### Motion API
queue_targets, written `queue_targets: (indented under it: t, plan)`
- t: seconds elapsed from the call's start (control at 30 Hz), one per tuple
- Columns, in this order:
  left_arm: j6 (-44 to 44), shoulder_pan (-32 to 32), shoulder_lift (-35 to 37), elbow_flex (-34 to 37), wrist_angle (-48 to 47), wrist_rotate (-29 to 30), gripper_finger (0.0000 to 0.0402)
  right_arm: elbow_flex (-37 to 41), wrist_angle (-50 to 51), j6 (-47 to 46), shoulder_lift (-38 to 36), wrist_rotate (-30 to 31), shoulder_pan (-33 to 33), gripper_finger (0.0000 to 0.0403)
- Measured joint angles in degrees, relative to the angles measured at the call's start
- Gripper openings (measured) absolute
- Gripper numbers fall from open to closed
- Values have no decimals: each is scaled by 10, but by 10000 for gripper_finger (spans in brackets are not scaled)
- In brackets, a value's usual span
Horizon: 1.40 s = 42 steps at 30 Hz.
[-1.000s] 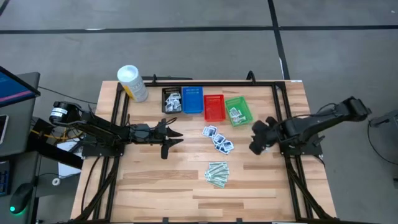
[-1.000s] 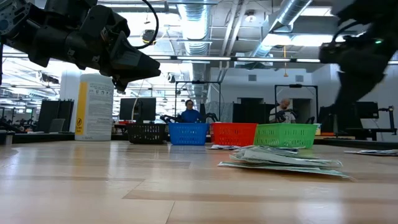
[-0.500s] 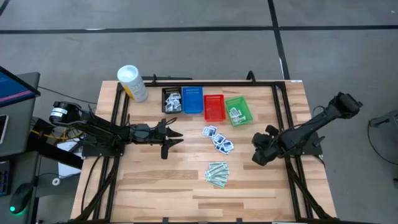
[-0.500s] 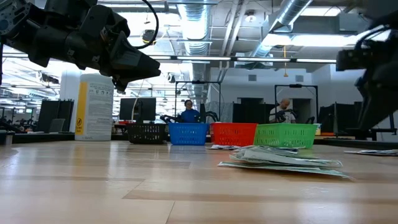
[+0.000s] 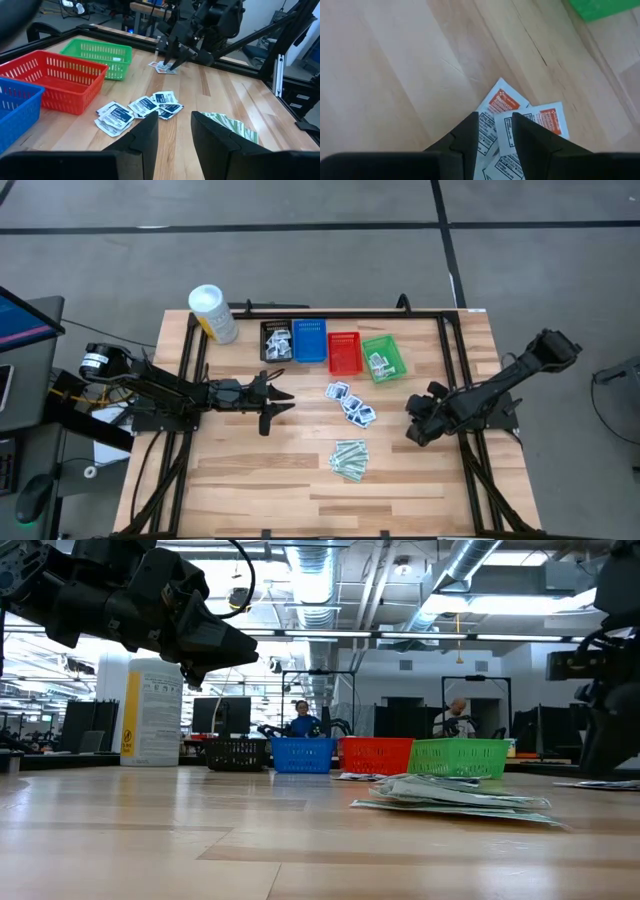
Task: Pick & Place First Aid Supplies
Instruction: Put the orange pad into the green bin
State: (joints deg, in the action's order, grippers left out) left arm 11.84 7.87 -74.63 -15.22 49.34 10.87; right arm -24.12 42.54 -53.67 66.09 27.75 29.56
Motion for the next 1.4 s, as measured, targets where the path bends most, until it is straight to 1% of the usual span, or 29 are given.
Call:
queue_targets:
  t: [0.17,0.33,0.43,0.53,0.83,0.97,1.13,1.4]
  plan:
    - [0,0,0,0,-1,0,116,1,-6,-4,-12,-11,9,111]
    - [0,0,0,0,-4,0,116,1,-26,15,-13,-32,45,111]
    - [0,0,0,0,-4,0,116,1,-23,34,-12,-40,69,111]
    - [-4,0,0,0,-4,0,116,1,-17,34,-12,-42,83,111]
    - [-4,0,0,0,-4,0,116,1,-10,32,-12,-45,87,111]
    - [-4,0,0,0,-4,0,116,22,-23,32,-12,-47,86,111]
    - [-4,0,0,0,-4,-1,116,57,-71,27,-14,-43,86,111]
    - [-4,0,0,0,-4,-1,116,56,-76,26,-13,-45,86,111]
